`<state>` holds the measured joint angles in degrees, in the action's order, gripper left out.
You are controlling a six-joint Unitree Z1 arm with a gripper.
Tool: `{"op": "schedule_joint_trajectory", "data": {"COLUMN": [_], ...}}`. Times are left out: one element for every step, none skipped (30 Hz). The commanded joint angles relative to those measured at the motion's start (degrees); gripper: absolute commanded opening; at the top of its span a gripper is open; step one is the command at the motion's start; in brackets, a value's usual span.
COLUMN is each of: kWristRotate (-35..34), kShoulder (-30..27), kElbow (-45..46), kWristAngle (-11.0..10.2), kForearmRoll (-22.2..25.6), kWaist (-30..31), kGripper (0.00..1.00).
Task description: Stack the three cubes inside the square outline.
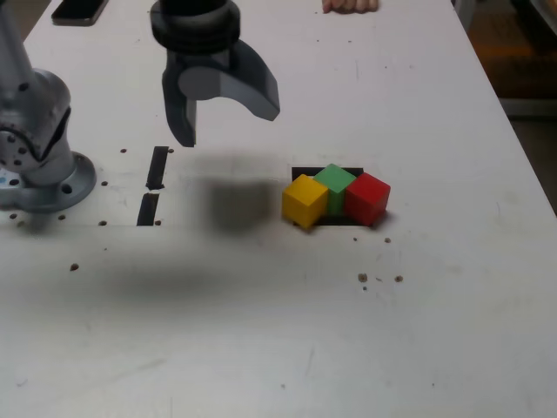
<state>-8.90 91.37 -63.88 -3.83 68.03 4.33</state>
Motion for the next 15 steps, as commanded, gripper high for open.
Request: {"op": "schedule_joint_trajectory", "data": {"kWristRotate": [-1.49,-2.75,-3.97,-5.12,-6.20,-7.22,-8.19,-9.44,-10.31,-11.15,-11.96,-12.73,-13.47,-14.16,-14.82], "kShoulder": [1.21,2.16,3.08,3.97,4.88,5.81,6.80,8.17,9.24,10.34,11.42,12.47,13.49,14.46,15.38], "kElbow": [-9.49,-11.41,-13.06,-14.47,-15.75,-17.00,-18.29,-20.10,-21.59,-23.15,-24.75,-26.32,-27.80,-29.18,-30.43], "kWristAngle": [-0.24,-0.28,-0.24,-0.08,0.19,0.51,0.83,1.25,1.54,1.82,2.08,2.33,2.63,2.99,3.34], "kForearmRoll": [1.12,1.86,2.29,2.49,2.57,2.68,2.85,3.22,3.62,4.12,4.65,5.12,5.53,5.86,6.08], "kWaist": [1.01,1.76,2.48,3.14,3.77,4.39,4.99,5.77,6.32,6.86,7.38,7.87,8.33,8.74,9.14], "kGripper": [0.97,0.97,0.97,0.97,0.97,0.97,0.97,0.97,0.97,0.97,0.97,0.97,0.97,0.97,0.97]}}
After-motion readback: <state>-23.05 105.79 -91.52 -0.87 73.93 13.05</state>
